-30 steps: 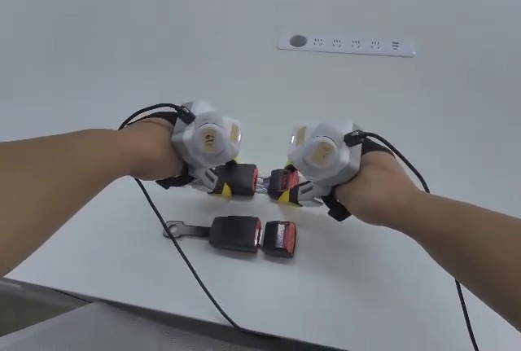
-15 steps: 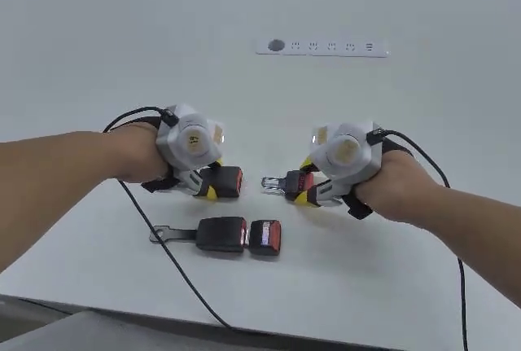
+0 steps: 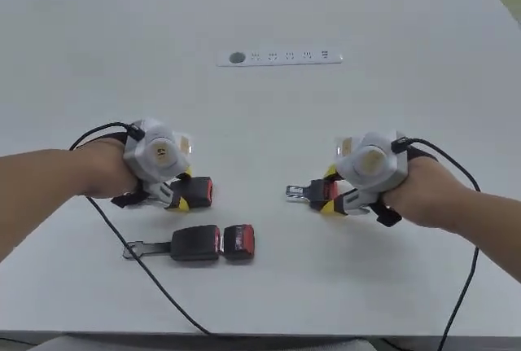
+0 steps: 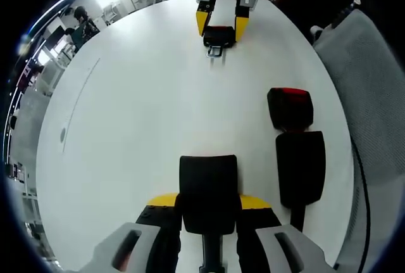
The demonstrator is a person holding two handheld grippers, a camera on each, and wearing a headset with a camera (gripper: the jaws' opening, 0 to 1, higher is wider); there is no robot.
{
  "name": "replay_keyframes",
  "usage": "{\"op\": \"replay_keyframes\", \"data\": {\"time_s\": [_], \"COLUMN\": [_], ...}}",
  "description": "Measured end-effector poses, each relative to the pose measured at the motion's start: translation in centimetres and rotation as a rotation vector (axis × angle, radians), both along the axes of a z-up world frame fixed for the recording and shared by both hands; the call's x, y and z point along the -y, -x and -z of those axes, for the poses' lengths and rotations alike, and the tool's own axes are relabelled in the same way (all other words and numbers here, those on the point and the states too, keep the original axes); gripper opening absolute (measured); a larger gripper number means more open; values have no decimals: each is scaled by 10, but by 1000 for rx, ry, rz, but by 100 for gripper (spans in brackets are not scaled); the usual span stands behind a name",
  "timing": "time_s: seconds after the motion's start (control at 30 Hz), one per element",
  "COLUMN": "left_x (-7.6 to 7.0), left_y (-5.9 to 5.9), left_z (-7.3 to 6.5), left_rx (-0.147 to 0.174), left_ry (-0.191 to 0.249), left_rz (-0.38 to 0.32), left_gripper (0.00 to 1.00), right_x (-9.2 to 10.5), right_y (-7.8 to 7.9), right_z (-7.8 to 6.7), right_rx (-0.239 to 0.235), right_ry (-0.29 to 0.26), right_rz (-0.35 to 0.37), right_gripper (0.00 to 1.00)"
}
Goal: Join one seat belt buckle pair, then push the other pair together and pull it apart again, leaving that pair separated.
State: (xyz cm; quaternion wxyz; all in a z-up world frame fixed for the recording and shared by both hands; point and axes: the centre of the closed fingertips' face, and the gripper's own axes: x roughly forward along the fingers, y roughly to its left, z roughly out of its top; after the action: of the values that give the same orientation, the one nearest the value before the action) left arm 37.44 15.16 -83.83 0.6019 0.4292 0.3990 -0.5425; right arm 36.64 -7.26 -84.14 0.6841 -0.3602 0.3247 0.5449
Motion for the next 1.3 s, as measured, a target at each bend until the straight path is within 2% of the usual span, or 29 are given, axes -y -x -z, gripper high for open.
{"op": "replay_keyframes", "data": {"time_s": [0.13,0.43,0.5,0.63,0.67,0.73,0.8,0.83,0.87,0.93,1.0,1.03,1.07,1.1,1.17,1.2,1.23,1.3], "left_x": [0,0,0,-2,-4,-9,-15,-18,-19,-20,-28,-30,-38,-47,-58,-60,-65,-77], "left_y": [1,3,3,4,4,8,11,5,3,1,4,6,9,11,19,25,33,49], "left_z": [0,-2,-3,-4,-5,-6,-9,-14,-18,-30,-40,-41,-46,-50,-58,-61,-63,-63], "left_rx": [-3,16,16,18,23,29,39,80,98,140,170,171,179,187,194,192,186,164], "left_ry": [-4,-17,-20,-5,-9,-13,2,17,34,103,132,134,147,173,221,241,265,269], "left_rz": [5,-13,-32,-55,-57,-58,-68,-95,-121,-193,-238,-240,-273,-349,-429,-439,-477,-531], "left_gripper": [34,34,34,35,37,43,48,49,51,56,60,61,60,60,63,65,66,67], "right_x": [8,10,11,15,15,15,21,24,25,30,30,30,30,33,35,35,36,37], "right_y": [-1,-1,-2,-5,-4,-1,-2,0,3,12,23,26,33,38,49,54,58,66], "right_z": [0,1,1,-2,-4,-9,-13,-15,-17,-23,-24,-24,-25,-25,-29,-31,-33,-41], "right_rx": [13,8,1,27,21,-29,-17,-19,-25,-23,-39,-42,-51,-54,-58,-64,-63,-48], "right_ry": [53,47,35,26,7,-57,-76,-87,-96,-107,-144,-150,-172,-182,-206,-219,-227,-253], "right_rz": [-11,24,57,80,100,170,180,190,194,208,219,220,242,268,289,297,307,325], "right_gripper": [34,36,37,47,49,51,54,55,56,59,62,63,65,68,70,70,71,73]}}
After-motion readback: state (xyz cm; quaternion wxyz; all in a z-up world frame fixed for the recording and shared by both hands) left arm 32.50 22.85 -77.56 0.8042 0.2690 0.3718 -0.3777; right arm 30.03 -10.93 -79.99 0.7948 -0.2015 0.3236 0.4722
